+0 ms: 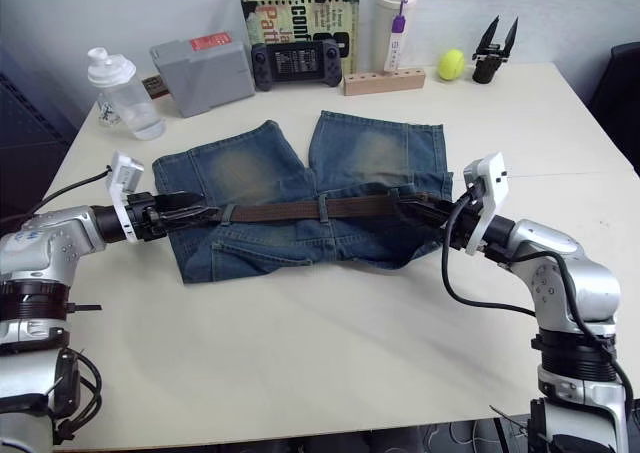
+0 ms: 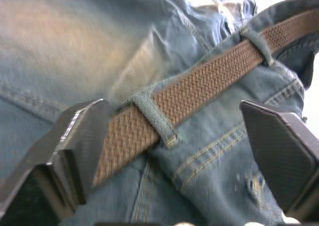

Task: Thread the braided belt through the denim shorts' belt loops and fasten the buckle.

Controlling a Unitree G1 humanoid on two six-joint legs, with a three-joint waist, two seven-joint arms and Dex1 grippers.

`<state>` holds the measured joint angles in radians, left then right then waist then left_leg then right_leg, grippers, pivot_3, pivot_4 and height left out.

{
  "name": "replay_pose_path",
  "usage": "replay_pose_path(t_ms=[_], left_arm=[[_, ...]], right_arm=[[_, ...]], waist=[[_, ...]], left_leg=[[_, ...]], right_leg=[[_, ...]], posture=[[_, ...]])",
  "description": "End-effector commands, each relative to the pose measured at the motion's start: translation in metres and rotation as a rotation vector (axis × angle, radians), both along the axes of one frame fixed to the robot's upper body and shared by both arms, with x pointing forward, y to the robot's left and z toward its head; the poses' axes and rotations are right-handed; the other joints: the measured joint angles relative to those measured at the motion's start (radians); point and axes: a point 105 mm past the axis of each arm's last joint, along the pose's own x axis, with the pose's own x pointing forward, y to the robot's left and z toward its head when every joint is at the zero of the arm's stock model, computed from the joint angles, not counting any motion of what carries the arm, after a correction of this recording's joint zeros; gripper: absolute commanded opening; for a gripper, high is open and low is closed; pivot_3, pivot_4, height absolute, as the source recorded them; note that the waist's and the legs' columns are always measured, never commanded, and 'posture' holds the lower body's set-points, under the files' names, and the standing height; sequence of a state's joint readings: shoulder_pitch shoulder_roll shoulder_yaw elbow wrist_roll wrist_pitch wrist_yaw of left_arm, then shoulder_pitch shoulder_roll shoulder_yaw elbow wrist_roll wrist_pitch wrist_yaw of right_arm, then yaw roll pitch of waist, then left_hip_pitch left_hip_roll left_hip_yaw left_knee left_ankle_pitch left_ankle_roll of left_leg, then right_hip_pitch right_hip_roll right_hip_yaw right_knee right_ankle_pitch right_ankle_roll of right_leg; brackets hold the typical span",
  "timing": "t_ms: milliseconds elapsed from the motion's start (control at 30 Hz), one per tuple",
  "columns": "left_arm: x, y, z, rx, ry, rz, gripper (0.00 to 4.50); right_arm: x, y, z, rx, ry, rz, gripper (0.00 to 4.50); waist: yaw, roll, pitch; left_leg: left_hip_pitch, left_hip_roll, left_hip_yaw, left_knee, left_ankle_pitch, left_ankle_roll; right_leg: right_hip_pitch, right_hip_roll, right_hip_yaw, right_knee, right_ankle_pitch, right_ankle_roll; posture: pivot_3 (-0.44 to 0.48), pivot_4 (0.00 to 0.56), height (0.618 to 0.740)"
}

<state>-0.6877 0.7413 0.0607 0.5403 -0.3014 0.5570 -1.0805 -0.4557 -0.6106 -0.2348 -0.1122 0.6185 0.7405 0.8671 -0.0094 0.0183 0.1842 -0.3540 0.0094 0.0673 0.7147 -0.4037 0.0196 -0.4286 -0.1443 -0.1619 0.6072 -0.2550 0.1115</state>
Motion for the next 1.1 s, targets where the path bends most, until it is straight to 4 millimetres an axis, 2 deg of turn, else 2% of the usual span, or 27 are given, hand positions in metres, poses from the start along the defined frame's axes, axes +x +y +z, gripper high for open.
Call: replay_pose_path(t_ms=[33, 233, 400, 500, 533, 600, 633, 667, 700, 767, 800, 833, 1000, 1067, 1100], left_arm=[[0.007, -0.007, -0.005, 0.088, -0.046, -0.027, 4.50], [0.015, -0.017, -0.008, 0.127, -0.055, -0.080, 4.50], [0.023, -0.023, 0.005, 0.141, -0.086, -0.130, 4.50], [0.027, -0.030, 0.011, 0.128, -0.102, -0.158, 3.77], [0.028, -0.031, 0.012, 0.120, -0.101, -0.162, 3.20], [0.029, -0.034, 0.013, 0.109, -0.100, -0.168, 2.55], [0.029, -0.035, 0.012, 0.107, -0.101, -0.169, 2.09], [0.030, -0.036, 0.012, 0.104, -0.101, -0.168, 1.47], [0.030, -0.037, 0.011, 0.102, -0.099, -0.169, 1.38], [0.029, -0.038, 0.007, 0.106, -0.096, -0.177, 0.41], [0.029, -0.038, 0.006, 0.113, -0.098, -0.176, 0.16], [0.029, -0.037, 0.005, 0.118, -0.099, -0.174, 0.00], [0.033, -0.035, 0.009, 0.136, -0.151, -0.156, 0.00], [0.036, -0.035, 0.016, 0.140, -0.220, -0.148, 0.00], [0.040, -0.034, 0.025, 0.130, -0.291, -0.124, 0.00]], right_arm=[[-0.006, 0.003, 0.011, 0.000, -0.050, 0.020, 0.32], [-0.008, 0.006, 0.007, 0.003, -0.035, 0.017, 0.32], [-0.011, 0.008, 0.003, 0.004, -0.020, 0.020, 0.32], [-0.012, 0.011, 0.001, 0.005, -0.017, 0.022, 0.32], [-0.012, 0.011, 0.001, 0.005, -0.017, 0.023, 0.32], [-0.012, 0.011, 0.000, 0.006, -0.016, 0.022, 0.32], [-0.012, 0.011, 0.001, 0.004, -0.016, 0.021, 0.32], [-0.012, 0.011, 0.001, 0.004, -0.016, 0.021, 0.32], [-0.012, 0.011, 0.001, 0.004, -0.016, 0.021, 0.32], [-0.012, 0.010, 0.001, 0.002, -0.017, 0.019, 0.32], [-0.012, 0.010, 0.002, 0.002, -0.018, 0.018, 0.32], [-0.012, 0.010, 0.002, 0.002, -0.018, 0.017, 0.32], [-0.007, 0.009, 0.004, -0.010, -0.025, 0.005, 0.32], [-0.001, 0.007, 0.008, -0.014, -0.044, -0.023, 0.32], [0.001, 0.005, 0.011, -0.013, -0.063, -0.037, 0.32]], waist=[[0.007, 0.000, 0.000], [0.025, -0.001, 0.000], [0.034, -0.001, 0.000], [0.033, -0.001, 0.000], [0.032, -0.001, 0.000], [0.029, -0.001, 0.000], [0.028, -0.001, 0.000], [0.027, -0.001, 0.000], [0.027, -0.001, 0.000], [0.028, -0.001, 0.000], [0.028, -0.001, 0.000], [0.028, -0.001, 0.000], [0.028, -0.001, 0.000], [0.027, -0.001, 0.000], [0.028, -0.001, 0.000]], left_leg=[[0.000, 0.000, 0.000, 0.000, 0.000, 0.000], [0.000, 0.000, 0.000, 0.003, 0.000, 0.000], [0.000, 0.000, 0.000, 0.004, 0.000, 0.000], [0.000, -0.001, 0.001, 0.003, 0.000, 0.000], [0.000, 0.000, 0.001, 0.003, 0.000, 0.000], [0.000, 0.000, 0.001, 0.003, 0.000, 0.000], [0.000, 0.000, 0.001, 0.003, 0.000, 0.000], [0.000, 0.000, 0.001, 0.003, 0.000, 0.000], [0.000, 0.000, 0.001, 0.003, 0.000, 0.000], [0.000, 0.000, 0.001, 0.003, 0.000, 0.000], [0.000, 0.000, 0.000, 0.003, 0.000, 0.000], [0.000, 0.000, 0.000, 0.003, 0.000, 0.000], [0.000, 0.000, 0.000, 0.003, 0.000, 0.000], [0.000, 0.000, 0.001, 0.003, 0.000, 0.000], [0.000, 0.000, 0.001, 0.003, 0.000, 0.000]], right_leg=[[0.000, 0.000, 0.000, 0.000, 0.000, 0.000], [0.001, 0.000, 0.001, 0.001, 0.000, 0.000], [0.001, 0.000, 0.001, 0.001, 0.000, 0.000], [0.001, 0.000, 0.001, 0.001, 0.000, 0.000], [0.001, 0.000, 0.000, 0.001, 0.000, 0.000], [0.001, 0.000, 0.000, 0.001, 0.000, 0.000], [0.000, 0.000, 0.000, 0.001, 0.000, 0.000], [0.000, 0.000, 0.000, 0.001, 0.000, 0.000], [0.000, 0.000, 0.000, 0.001, 0.000, 0.000], [0.000, 0.000, 0.000, 0.001, 0.000, 0.000], [0.000, 0.000, 0.000, 0.001, 0.000, 0.000], [0.000, 0.000, 0.000, 0.001, 0.000, 0.000], [0.000, 0.000, 0.000, 0.001, 0.000, 0.000], [0.000, 0.000, 0.000, 0.001, 0.000, 0.000], [0.000, 0.000, 0.000, 0.001, 0.000, 0.000]], posture=[[0.000, 0.150, 0.726], [0.000, 0.150, 0.726], [0.000, 0.150, 0.726], [0.000, 0.150, 0.726], [0.000, 0.150, 0.726], [0.000, 0.150, 0.726], [0.000, 0.150, 0.726], [0.000, 0.150, 0.726], [0.000, 0.150, 0.726], [0.000, 0.150, 0.726], [0.000, 0.150, 0.726], [0.000, 0.150, 0.726], [0.000, 0.150, 0.726], [0.000, 0.150, 0.726], [0.000, 0.150, 0.726]])
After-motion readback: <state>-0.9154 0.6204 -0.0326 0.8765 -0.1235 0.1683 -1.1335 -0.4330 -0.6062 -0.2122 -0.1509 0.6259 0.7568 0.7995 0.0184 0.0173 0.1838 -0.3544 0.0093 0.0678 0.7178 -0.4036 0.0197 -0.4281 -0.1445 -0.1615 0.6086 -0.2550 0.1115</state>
